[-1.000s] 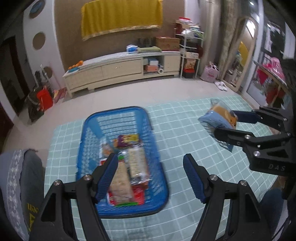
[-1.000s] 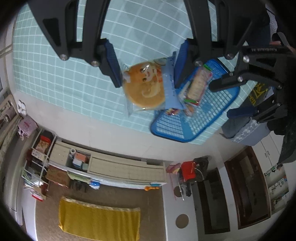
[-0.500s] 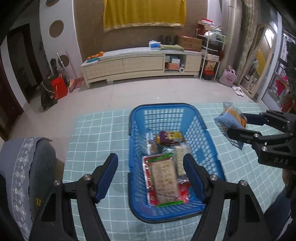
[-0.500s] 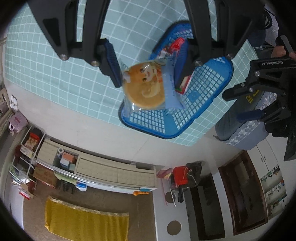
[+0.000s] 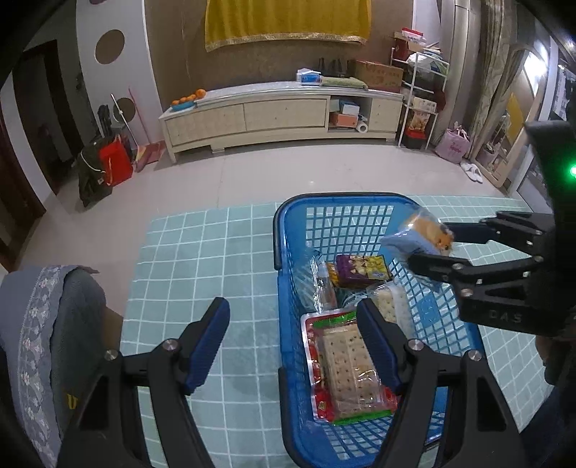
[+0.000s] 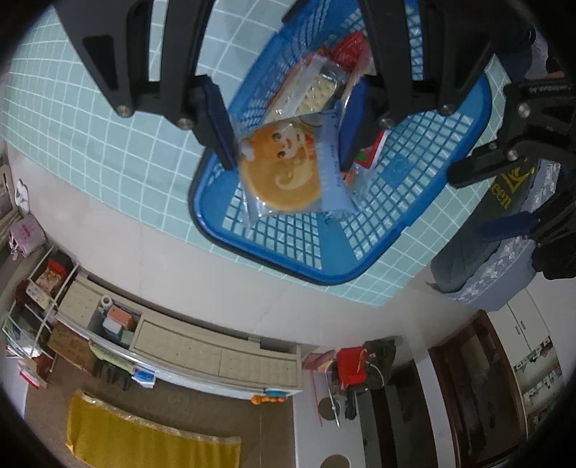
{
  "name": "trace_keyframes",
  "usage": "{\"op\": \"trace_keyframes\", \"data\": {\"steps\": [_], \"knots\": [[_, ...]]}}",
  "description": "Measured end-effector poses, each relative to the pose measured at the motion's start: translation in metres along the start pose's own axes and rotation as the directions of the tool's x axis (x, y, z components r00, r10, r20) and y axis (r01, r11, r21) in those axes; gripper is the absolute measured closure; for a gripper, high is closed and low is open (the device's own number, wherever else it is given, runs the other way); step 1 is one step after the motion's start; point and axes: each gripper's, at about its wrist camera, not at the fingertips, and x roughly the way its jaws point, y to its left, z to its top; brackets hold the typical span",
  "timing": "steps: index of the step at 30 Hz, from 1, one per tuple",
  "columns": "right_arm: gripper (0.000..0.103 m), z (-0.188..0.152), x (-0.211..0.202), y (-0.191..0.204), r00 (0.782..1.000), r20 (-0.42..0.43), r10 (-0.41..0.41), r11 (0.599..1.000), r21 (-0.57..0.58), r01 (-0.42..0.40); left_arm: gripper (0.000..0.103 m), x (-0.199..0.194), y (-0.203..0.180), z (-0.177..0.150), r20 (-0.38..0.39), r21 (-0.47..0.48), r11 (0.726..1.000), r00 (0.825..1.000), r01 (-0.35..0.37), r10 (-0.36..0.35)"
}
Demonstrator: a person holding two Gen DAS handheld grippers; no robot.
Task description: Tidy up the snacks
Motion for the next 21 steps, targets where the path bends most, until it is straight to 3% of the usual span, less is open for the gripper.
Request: {"op": "trace_keyframes", "data": {"steps": [5, 9, 16, 21], "knots": [[0.04, 0.006, 0.01, 0.007, 1.0, 0.013, -0.016, 0.999, -0.036, 0.016, 0.032, 0.008, 0.006, 0.002, -0.002, -0.004, 1.0, 1.0, -0.009, 0.009], [0.017, 0.01, 0.009, 0.002, 0.999, 0.031, -0.005, 1.0, -0.02, 0.006, 0.032, 0.007, 0.008, 0.003, 0.016, -0.022, 1.0, 1.0, 0.002, -0.002], [0.014, -0.002, -0.022, -0.013, 0.996, 0.093, -0.015, 0.999, 0.038, 0.011, 0.032, -0.007, -0.004, -0.008, 0.064, -0.024, 1.0, 0.998, 0.013, -0.012], [0.013, -0.035, -0.053, -0.016, 0.988, 0.137, -0.073, 0.995, 0.085, 0.061, 0.032, -0.028, -0.018, -0.029, 0.104, -0.039, 0.994, 0.99, 0.101, -0.097]]}}
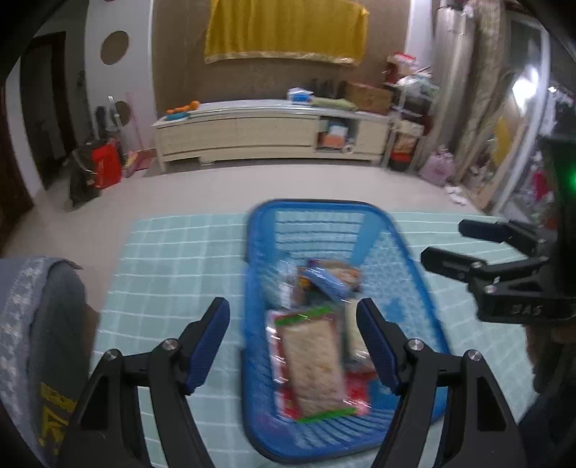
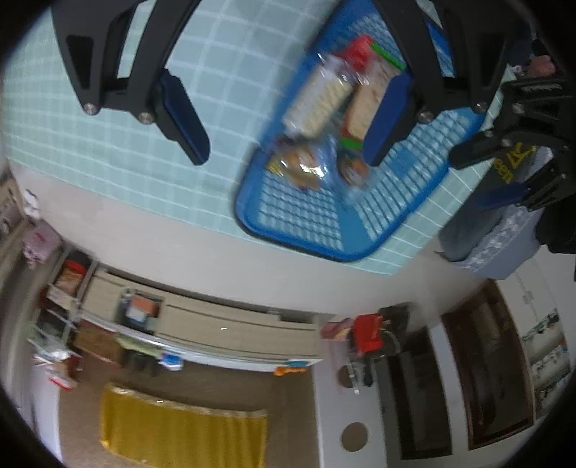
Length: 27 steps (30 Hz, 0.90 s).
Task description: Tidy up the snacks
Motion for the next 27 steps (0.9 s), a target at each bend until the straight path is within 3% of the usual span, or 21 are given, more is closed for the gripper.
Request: {"op": "trace_keyframes", "data": {"steps": [5, 10, 12, 14, 17, 22, 27], "knots": [[0.012, -0.044, -0.035, -0.005, 0.999, 0.03, -0.037, 0.998, 0.052, 0.035, 0.03, -0.03, -0.027, -0.034, 0.07, 0.04, 0.999, 0.997, -0.022, 0.019], [0.01, -0.076, -0.078, -0.004, 0.995, 0.086, -0.043, 0.993, 0.113, 0.033, 0.015, -0.07, -0.051, -0.064, 0.153, 0.031, 0.999, 0.988, -0.043, 0.038], [0.0, -0.089, -0.097, 0.0, 0.992, 0.118, -0.043, 0.991, 0.128, 0.028, 0.01, -0.086, -0.059, -0.073, 0.182, 0.023, 0.999, 0.982, -0.045, 0.04], [0.0, -0.099, -0.114, 0.005, 0.988, 0.145, -0.045, 0.991, 0.135, 0.025, 0.0, -0.101, -0.066, -0.081, 0.204, 0.012, 0.999, 0.978, -0.036, 0.033], [0.0, -0.111, -0.142, 0.011, 0.981, 0.187, -0.06, 0.989, 0.142, 0.033, 0.0, -0.12, -0.076, -0.089, 0.23, 0.017, 1.0, 0.973, -0.017, 0.012], [0.0, -0.12, -0.182, 0.021, 0.959, 0.252, -0.128, 0.983, 0.159, 0.09, 0.0, -0.152, -0.092, -0.094, 0.3, 0.031, 0.999, 0.953, -0.045, 0.033], [0.0, -0.129, -0.203, 0.03, 0.943, 0.288, -0.165, 0.982, 0.139, 0.13, 0.0, -0.166, -0.101, -0.098, 0.326, 0.041, 0.999, 0.945, -0.033, 0.018]]}}
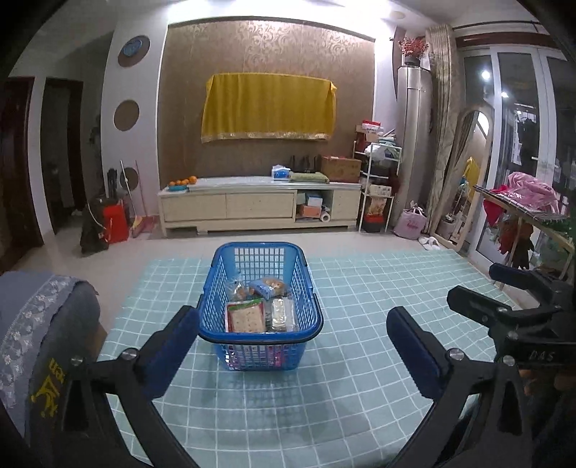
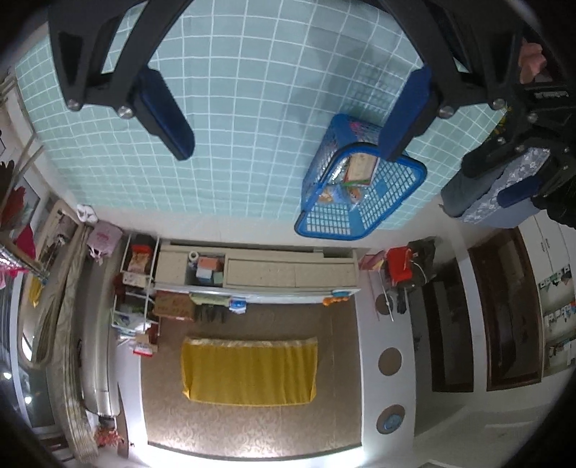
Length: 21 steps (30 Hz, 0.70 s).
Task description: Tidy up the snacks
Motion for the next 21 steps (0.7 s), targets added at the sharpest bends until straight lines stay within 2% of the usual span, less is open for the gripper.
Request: {"op": "trace_keyframes", "data": {"steps": [5, 8, 21], "knots": [[0.0, -0.005, -0.011, 0.004, 1.0, 0.019, -0.001, 1.0, -0.007, 0.001, 0.0, -0.001, -0.006, -0.002, -0.001, 0.018, 1.0, 1.0, 0.002, -0.002], [0.0, -0.006, -0.009, 0.004, 1.0, 0.013, 0.001, 1.0, -0.003, -0.001, 0.0, -0.006, -0.006, -0.006, -0.004, 0.011, 1.0, 1.0, 0.028, -0.028], [0.0, -0.012, -0.019, 0.004, 1.0, 0.02, 0.024, 1.0, 0.019, -0.024, 0.0, -0.008, -0.014, -0.011, -0.018, 0.017, 0.999, 0.999, 0.03, -0.029]]}}
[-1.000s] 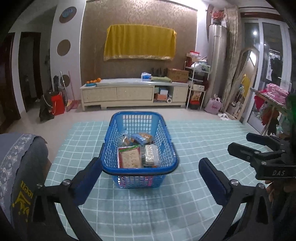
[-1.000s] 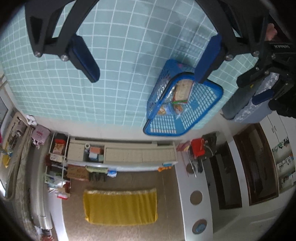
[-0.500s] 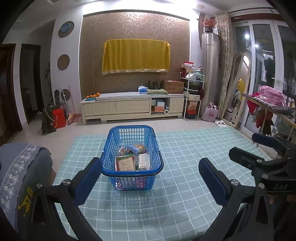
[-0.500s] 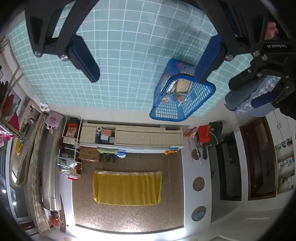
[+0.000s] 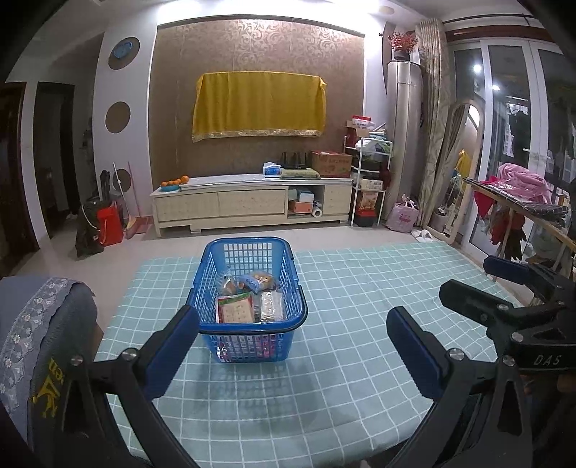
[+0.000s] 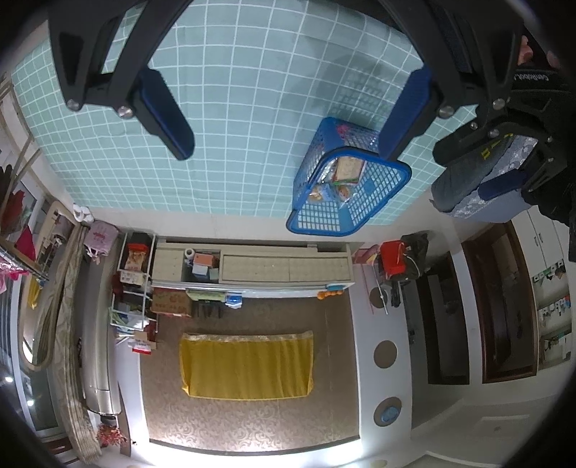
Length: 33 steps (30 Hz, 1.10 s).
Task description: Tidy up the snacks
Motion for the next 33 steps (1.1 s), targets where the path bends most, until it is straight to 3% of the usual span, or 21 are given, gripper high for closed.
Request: {"op": "trace_keyframes", "data": {"steps": [33], "knots": [[0.0, -0.0018, -0.0073, 0.0065, 1.0, -0.02, 0.007, 1.0, -0.001, -0.007, 0.0, -0.0044, 0.0017, 0.0031, 0.01, 0.005, 1.0, 1.0, -0.019, 0.019]]}}
